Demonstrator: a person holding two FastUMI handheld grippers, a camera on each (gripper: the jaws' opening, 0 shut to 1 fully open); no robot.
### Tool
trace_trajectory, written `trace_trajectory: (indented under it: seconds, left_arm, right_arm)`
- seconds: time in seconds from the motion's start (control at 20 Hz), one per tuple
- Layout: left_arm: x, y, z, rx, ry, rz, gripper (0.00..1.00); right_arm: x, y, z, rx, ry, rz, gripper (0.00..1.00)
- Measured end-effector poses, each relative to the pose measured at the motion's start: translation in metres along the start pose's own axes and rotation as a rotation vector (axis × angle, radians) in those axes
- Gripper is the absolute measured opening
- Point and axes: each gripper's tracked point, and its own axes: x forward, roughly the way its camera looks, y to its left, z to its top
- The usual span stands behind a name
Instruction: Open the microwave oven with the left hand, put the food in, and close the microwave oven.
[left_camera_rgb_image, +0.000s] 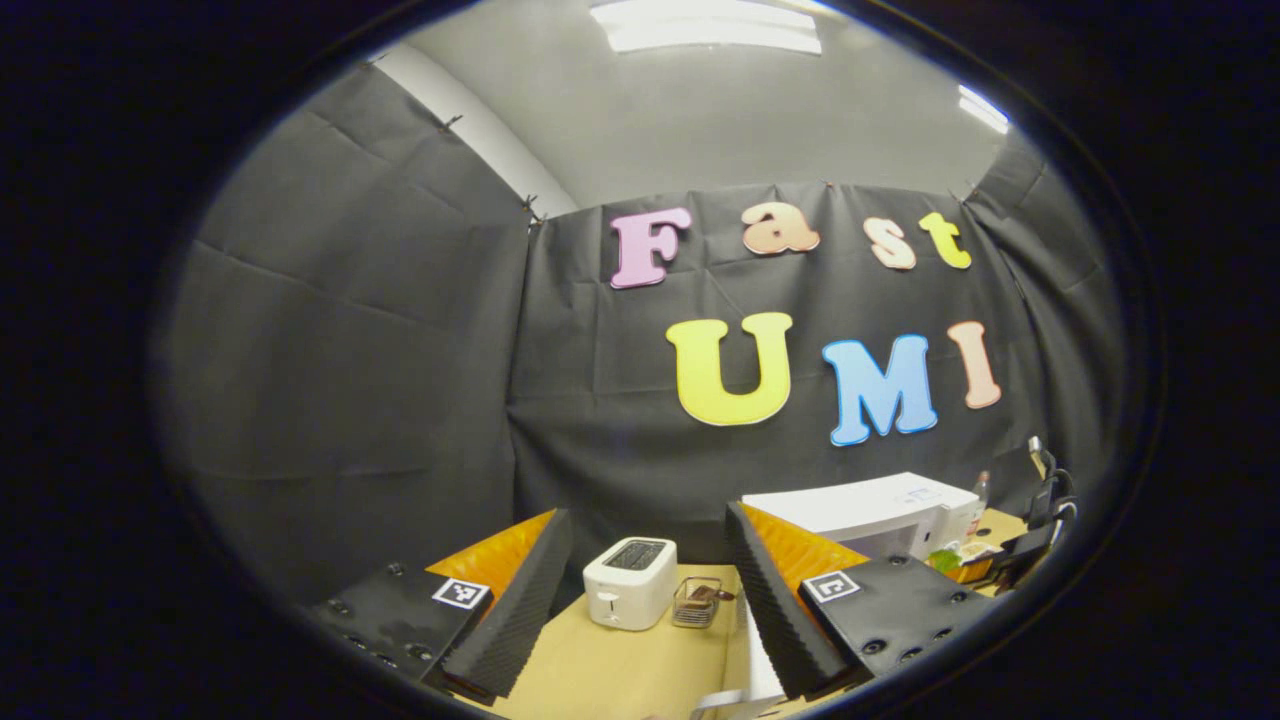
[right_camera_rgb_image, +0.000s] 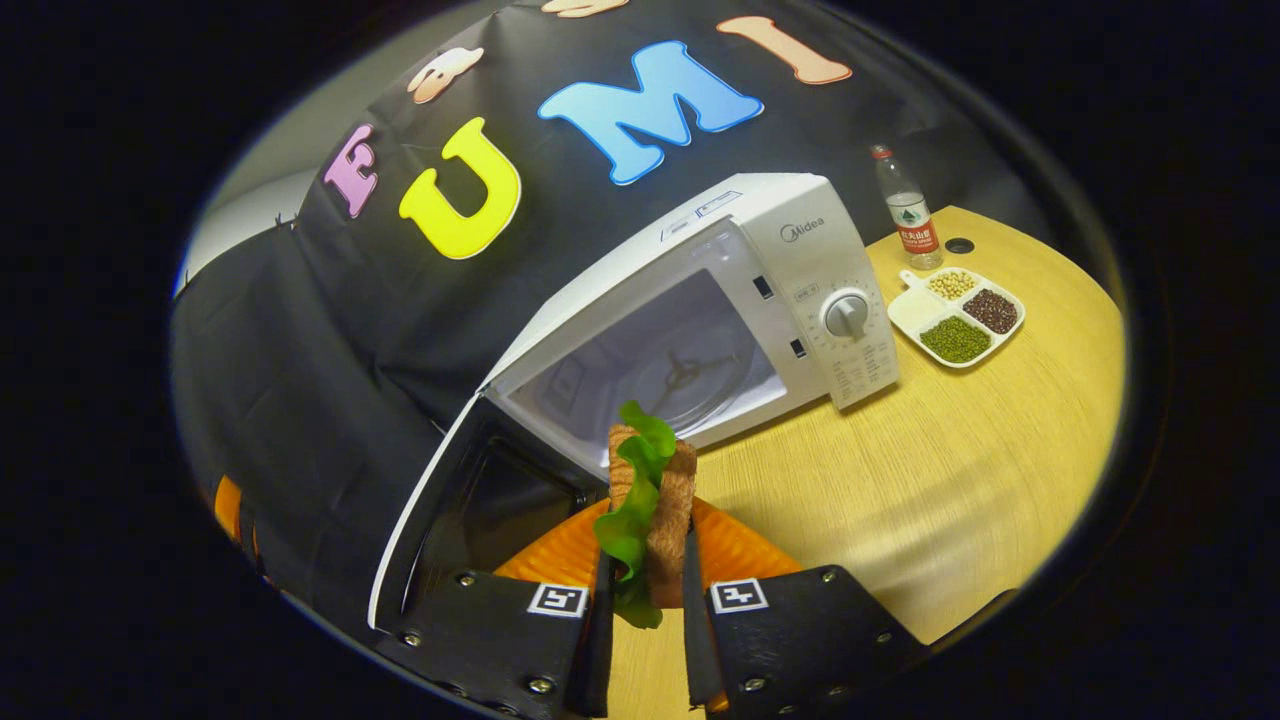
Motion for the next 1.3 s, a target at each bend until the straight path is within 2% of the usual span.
trace_trajectory:
  seconds: [0.05,0.1,0.2,0.25,0.3,0.35,0.65,0.85,1.15,1.2,1.25,1.3]
  left_arm:
    - [0.004,0.005,-0.003,-0.003,0.008,0.004,0.94]
    - [0.010,0.008,-0.007,-0.001,0.015,0.006,0.98]
    - [0.017,0.020,-0.011,0.013,0.021,0.016,0.98]
    - [0.020,0.023,-0.012,0.019,0.023,0.023,0.94]
    - [0.024,0.029,-0.014,0.024,0.027,0.029,1.00]
    - [0.028,0.036,-0.016,0.030,0.033,0.034,0.98]
    - [0.041,0.067,-0.031,0.066,0.060,0.087,1.00]
    - [0.043,0.085,-0.043,0.103,0.095,0.120,1.00]
    - [0.039,0.101,-0.057,0.124,0.121,0.153,1.00]
    - [0.038,0.101,-0.057,0.129,0.122,0.156,1.00]
    - [0.037,0.102,-0.058,0.137,0.126,0.160,1.00]
    - [0.035,0.104,-0.057,0.144,0.127,0.162,1.00]
  right_arm:
    - [0.010,0.000,0.004,0.006,-0.019,-0.007,0.30]
    - [0.019,0.002,0.007,0.008,-0.041,-0.013,0.30]
    - [0.036,0.004,0.013,0.009,-0.087,-0.025,0.30]
    - [0.046,0.004,0.016,0.013,-0.104,-0.030,0.30]
    - [0.055,0.006,0.016,0.020,-0.119,-0.032,0.30]
    - [0.065,0.009,0.018,0.029,-0.130,-0.031,0.30]
    - [0.117,0.007,0.034,0.014,-0.224,-0.059,0.30]
    - [0.147,0.006,0.050,0.061,-0.289,-0.057,0.30]
    - [0.186,0.002,0.043,0.068,-0.286,-0.072,0.30]
    - [0.190,-0.001,0.042,0.050,-0.280,-0.091,0.30]
    - [0.193,-0.007,0.040,0.026,-0.263,-0.119,0.36]
    - [0.198,-0.014,0.038,-0.002,-0.248,-0.146,0.36]
